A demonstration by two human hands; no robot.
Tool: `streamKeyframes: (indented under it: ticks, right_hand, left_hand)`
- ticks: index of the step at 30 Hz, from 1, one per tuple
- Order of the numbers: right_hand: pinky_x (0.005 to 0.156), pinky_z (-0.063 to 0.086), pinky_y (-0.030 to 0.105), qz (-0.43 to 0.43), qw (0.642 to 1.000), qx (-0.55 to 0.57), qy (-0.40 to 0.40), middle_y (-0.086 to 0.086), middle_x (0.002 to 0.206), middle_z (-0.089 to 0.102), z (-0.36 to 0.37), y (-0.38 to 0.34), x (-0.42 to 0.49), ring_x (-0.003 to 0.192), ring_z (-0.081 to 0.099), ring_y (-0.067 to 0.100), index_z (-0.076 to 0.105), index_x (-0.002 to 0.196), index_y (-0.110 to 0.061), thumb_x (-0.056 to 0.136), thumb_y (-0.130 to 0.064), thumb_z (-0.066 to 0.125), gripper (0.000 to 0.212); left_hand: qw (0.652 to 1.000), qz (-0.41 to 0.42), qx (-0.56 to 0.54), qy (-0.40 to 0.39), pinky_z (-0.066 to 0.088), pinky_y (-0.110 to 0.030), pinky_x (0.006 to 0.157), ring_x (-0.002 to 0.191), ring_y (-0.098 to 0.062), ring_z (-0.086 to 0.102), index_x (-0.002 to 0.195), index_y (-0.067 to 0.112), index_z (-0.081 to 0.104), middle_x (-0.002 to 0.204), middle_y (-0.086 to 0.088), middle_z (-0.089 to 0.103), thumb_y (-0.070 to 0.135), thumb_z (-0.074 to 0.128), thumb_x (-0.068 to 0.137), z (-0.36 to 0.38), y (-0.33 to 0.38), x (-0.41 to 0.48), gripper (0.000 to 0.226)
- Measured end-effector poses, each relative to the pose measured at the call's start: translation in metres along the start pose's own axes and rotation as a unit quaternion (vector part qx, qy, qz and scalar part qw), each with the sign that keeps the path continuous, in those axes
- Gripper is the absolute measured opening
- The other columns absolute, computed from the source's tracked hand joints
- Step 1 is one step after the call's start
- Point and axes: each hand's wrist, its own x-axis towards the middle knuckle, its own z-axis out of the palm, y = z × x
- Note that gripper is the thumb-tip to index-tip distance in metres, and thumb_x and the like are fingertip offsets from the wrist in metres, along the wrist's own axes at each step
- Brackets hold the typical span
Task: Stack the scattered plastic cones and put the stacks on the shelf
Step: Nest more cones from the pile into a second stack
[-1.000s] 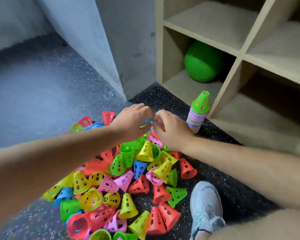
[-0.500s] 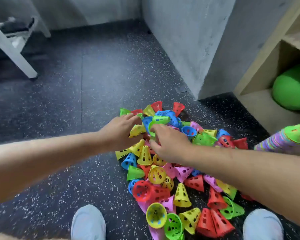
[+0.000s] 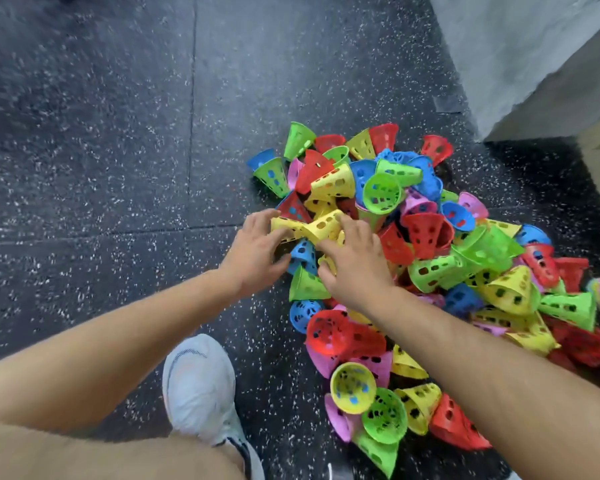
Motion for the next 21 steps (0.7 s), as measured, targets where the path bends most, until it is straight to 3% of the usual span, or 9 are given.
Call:
streamKeyframes:
  ticks: [2, 5, 9, 12, 16, 21]
  right_hand:
    - [0.114, 0.021, 0.05, -0.004, 1.0, -0.009, -0.013, 0.014, 0.163, 0.013, 0.004, -0.003, 0.011, 0.145, 0.017, 0.035, 0.061, 0.125, -0.035, 0.089, -0.044, 0.055, 0.037]
    - [0.117, 0.017, 0.049, 0.005, 0.998, -0.042, -0.05, 0.009, 0.166, 0.007, 0.01, -0.005, 0.023, 0.148, 0.01, 0.034, 0.052, 0.137, -0.029, 0.092, -0.048, 0.049, 0.049]
    - [0.114, 0.027, 0.045, 0.026, 0.998, -0.057, -0.022, 0.007, 0.165, 0.014, 0.011, -0.006, 0.021, 0.144, 0.024, 0.031, 0.037, 0.147, -0.012, 0.092, -0.051, 0.052, 0.069]
    - [0.113, 0.029, 0.042, 0.033, 0.999, -0.019, 0.021, 0.009, 0.159, 0.026, 0.006, -0.001, 0.013, 0.14, 0.031, 0.028, 0.037, 0.144, -0.009, 0.087, -0.057, 0.062, 0.079]
    - [0.106, 0.035, 0.041, 0.045, 0.992, 0.073, 0.089, 0.009, 0.144, 0.045, -0.002, 0.003, 0.001, 0.131, 0.042, 0.029, 0.049, 0.135, -0.008, 0.08, -0.054, 0.073, 0.075]
    - [0.096, 0.04, 0.039, 0.034, 0.975, 0.145, 0.166, 0.006, 0.122, 0.058, -0.012, 0.0, -0.012, 0.114, 0.053, 0.029, 0.057, 0.123, -0.008, 0.081, -0.052, 0.074, 0.064]
  left_hand:
    - [0.999, -0.017, -0.012, 0.035, 0.032, -0.051, 0.12, 0.146, -0.038, 0.031, 0.14, 0.018, 0.062, 0.159, -0.017, 0.035, 0.026, 0.075, 0.09, 0.004, -0.005, 0.005, 0.052]
    - [0.999, -0.038, -0.025, 0.0, 0.026, -0.047, 0.124, 0.152, -0.032, 0.024, 0.153, 0.024, 0.047, 0.166, -0.01, 0.029, 0.03, 0.075, 0.091, 0.006, -0.013, 0.016, 0.068]
    - [0.998, -0.044, 0.001, -0.044, 0.034, -0.045, 0.12, 0.147, -0.028, 0.037, 0.153, 0.017, 0.046, 0.16, -0.005, 0.04, 0.033, 0.078, 0.089, 0.009, -0.019, 0.024, 0.073]
    - [0.998, -0.058, 0.014, -0.034, 0.043, -0.045, 0.11, 0.136, -0.032, 0.047, 0.145, 0.014, 0.052, 0.151, -0.01, 0.044, 0.028, 0.083, 0.084, 0.013, -0.018, 0.023, 0.07]
    - [0.996, -0.071, 0.039, -0.034, 0.046, -0.049, 0.105, 0.132, -0.035, 0.049, 0.145, 0.017, 0.049, 0.148, -0.013, 0.044, 0.029, 0.084, 0.083, 0.016, -0.018, 0.022, 0.073]
    - [0.997, -0.074, -0.022, -0.012, 0.052, -0.044, 0.094, 0.108, -0.033, 0.059, 0.139, 0.016, 0.05, 0.13, -0.011, 0.044, 0.03, 0.084, 0.082, 0.015, -0.017, 0.015, 0.068]
